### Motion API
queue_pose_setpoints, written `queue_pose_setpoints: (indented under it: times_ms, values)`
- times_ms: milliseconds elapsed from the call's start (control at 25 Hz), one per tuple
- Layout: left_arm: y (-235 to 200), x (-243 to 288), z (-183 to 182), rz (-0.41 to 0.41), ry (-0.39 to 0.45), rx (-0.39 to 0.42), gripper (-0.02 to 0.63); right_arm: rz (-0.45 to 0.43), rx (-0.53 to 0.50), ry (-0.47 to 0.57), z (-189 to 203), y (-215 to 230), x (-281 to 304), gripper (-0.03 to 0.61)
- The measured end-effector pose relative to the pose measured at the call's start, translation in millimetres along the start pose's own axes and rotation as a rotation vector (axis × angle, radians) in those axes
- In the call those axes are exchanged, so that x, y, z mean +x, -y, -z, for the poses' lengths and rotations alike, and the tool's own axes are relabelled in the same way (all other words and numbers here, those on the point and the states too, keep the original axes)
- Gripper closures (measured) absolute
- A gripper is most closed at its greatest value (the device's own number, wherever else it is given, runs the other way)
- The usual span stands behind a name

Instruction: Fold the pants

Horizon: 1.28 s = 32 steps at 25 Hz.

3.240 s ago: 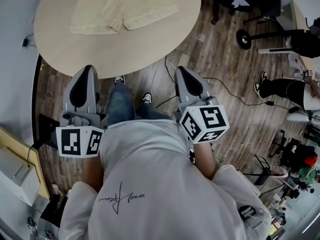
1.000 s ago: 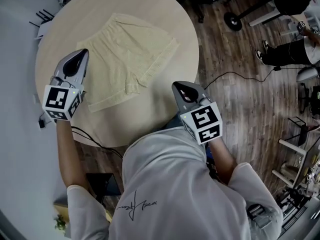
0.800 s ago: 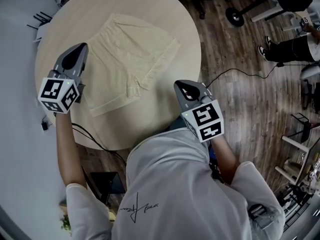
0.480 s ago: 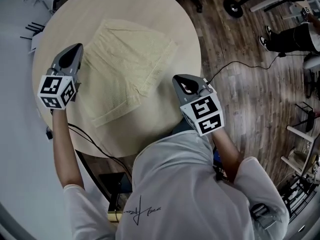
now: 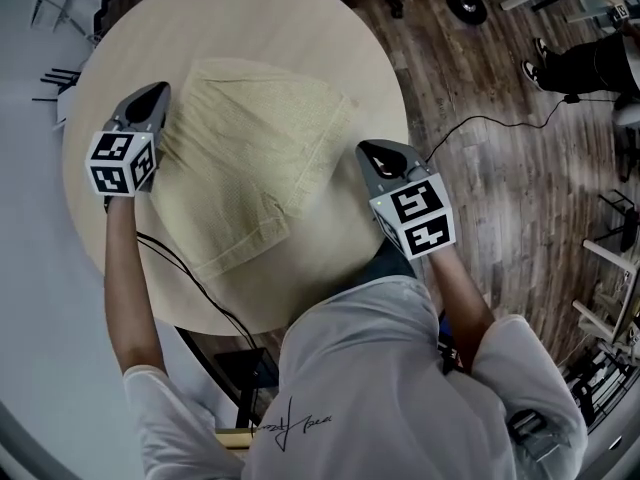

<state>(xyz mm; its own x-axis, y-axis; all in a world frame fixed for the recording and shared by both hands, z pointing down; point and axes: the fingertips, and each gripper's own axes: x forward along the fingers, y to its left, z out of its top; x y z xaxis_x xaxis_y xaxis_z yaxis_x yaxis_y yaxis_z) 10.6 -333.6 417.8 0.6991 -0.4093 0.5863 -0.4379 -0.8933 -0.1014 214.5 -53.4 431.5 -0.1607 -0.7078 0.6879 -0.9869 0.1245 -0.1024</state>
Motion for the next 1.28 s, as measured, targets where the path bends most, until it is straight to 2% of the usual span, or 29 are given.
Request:
queue_pose_setpoints:
  times_ms: [160, 360, 560, 840, 1280]
  values:
    - [-7, 32, 1, 0.044, -0.035, 0.043, 0.558, 0.016, 0.003, -0.008, 2, 21, 13, 0.584]
    - [-19, 67, 22, 0.086, -0.158, 0.210, 0.558, 0.005, 0.000, -0.042, 7, 32, 34, 0.584]
    - [-22, 96, 38, 0.136, -0.249, 0.345, 0.555, -0.010, 0.009, -0.074, 12, 48, 58, 0.584]
    - [-14, 128, 60, 0.234, -0.398, 0.479, 0.482, -0.037, 0.017, -0.141, 26, 71, 89, 0.565]
    - [-26, 162, 80, 0.327, -0.453, 0.501, 0.465, -0.067, 0.000, -0.238, 47, 88, 129, 0.509]
